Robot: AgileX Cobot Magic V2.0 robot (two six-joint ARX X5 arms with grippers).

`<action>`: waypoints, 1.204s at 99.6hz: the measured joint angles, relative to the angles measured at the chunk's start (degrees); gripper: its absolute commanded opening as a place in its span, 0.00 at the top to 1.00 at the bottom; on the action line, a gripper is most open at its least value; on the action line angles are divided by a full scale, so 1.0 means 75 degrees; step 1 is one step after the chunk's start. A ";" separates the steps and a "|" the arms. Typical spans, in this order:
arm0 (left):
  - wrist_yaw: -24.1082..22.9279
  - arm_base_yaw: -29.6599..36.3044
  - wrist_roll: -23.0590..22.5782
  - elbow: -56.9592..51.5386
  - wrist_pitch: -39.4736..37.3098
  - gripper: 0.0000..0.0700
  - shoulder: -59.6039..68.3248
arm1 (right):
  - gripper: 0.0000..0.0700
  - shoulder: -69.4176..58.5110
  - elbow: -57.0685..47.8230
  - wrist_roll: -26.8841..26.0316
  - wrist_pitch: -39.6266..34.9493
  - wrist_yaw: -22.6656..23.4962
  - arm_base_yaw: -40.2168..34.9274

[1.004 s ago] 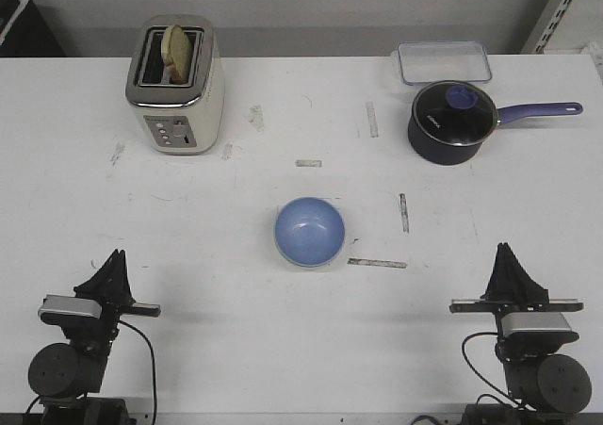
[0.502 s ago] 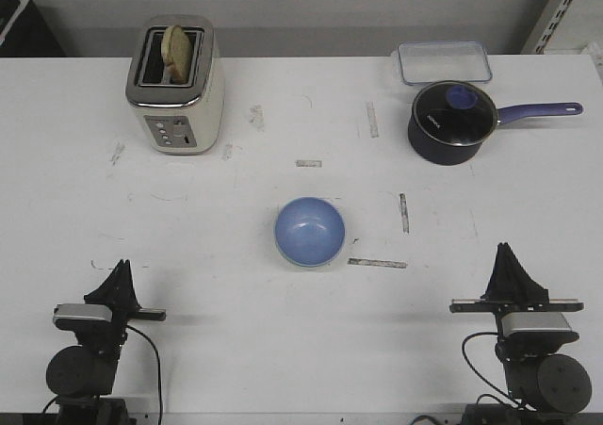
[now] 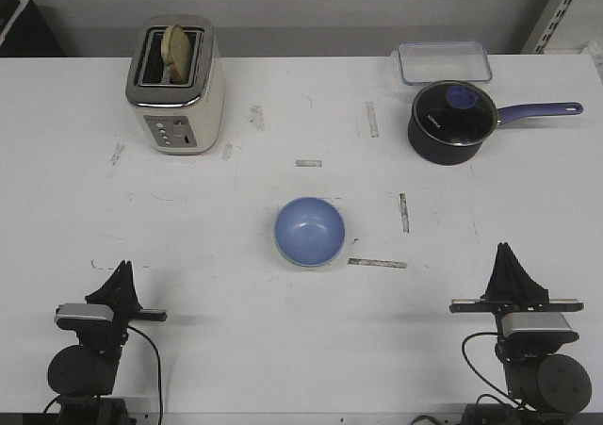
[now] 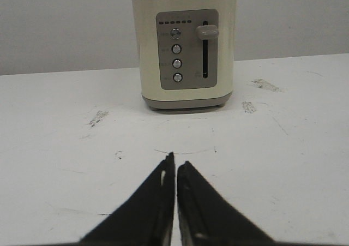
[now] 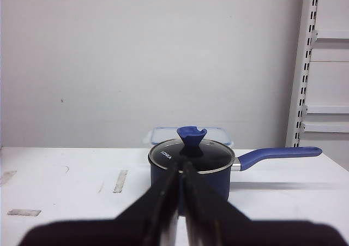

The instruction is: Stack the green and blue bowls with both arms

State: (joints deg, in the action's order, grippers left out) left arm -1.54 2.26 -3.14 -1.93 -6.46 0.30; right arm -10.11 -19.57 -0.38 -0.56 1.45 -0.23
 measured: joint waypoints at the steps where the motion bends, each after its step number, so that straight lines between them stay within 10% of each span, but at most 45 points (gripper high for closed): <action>1: 0.0000 0.0000 0.0000 0.0000 0.0000 1.00 0.0000 | 1.00 0.0000 0.0000 0.0000 -0.0003 0.0000 0.0003; 120: 0.0000 0.0000 0.0000 0.0000 0.0000 1.00 0.0000 | 1.00 0.0603 0.1687 -0.0198 0.0545 0.0035 -0.0070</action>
State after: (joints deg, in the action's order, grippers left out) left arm -1.54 2.26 -3.14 -1.93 -6.46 0.30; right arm -5.58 -6.92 -1.87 3.53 1.72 -0.75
